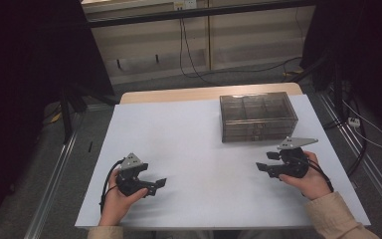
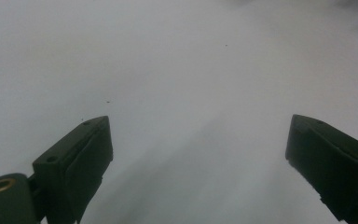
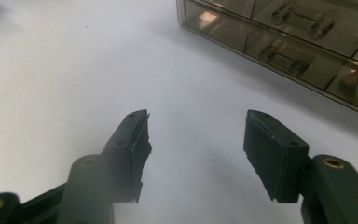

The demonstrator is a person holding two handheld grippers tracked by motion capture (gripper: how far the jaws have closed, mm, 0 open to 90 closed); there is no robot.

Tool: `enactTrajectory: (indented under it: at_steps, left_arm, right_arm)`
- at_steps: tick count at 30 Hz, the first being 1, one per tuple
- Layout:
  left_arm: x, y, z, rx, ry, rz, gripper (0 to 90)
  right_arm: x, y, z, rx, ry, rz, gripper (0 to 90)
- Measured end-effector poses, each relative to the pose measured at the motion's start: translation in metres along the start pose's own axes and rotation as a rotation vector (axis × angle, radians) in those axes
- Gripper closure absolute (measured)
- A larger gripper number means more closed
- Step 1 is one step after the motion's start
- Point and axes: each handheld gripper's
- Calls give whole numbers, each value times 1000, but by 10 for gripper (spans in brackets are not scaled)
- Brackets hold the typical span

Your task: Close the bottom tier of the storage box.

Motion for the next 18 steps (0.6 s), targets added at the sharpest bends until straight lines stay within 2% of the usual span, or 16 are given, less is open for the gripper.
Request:
enactTrajectory:
  at_steps: [5, 13, 18]
  left_arm:
    - [0, 0, 0, 1, -3, 4, 74]
    - [0, 0, 0, 1, 1, 5, 74]
    - [0, 0, 0, 1, -1, 3, 74]
  right_arm:
    - [-4, 0, -3, 12, 4, -6, 366]
    - [-10, 2, -6, 2, 5, -11, 328]
    - [-13, 5, -7, 15, 7, -5, 269]
Point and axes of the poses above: each handheld gripper's, and its own axes: y roughly backward along the jaws, x roughly out of its top, z roughly to its right, and after that the axes turned 2 degrees about y, right-handed
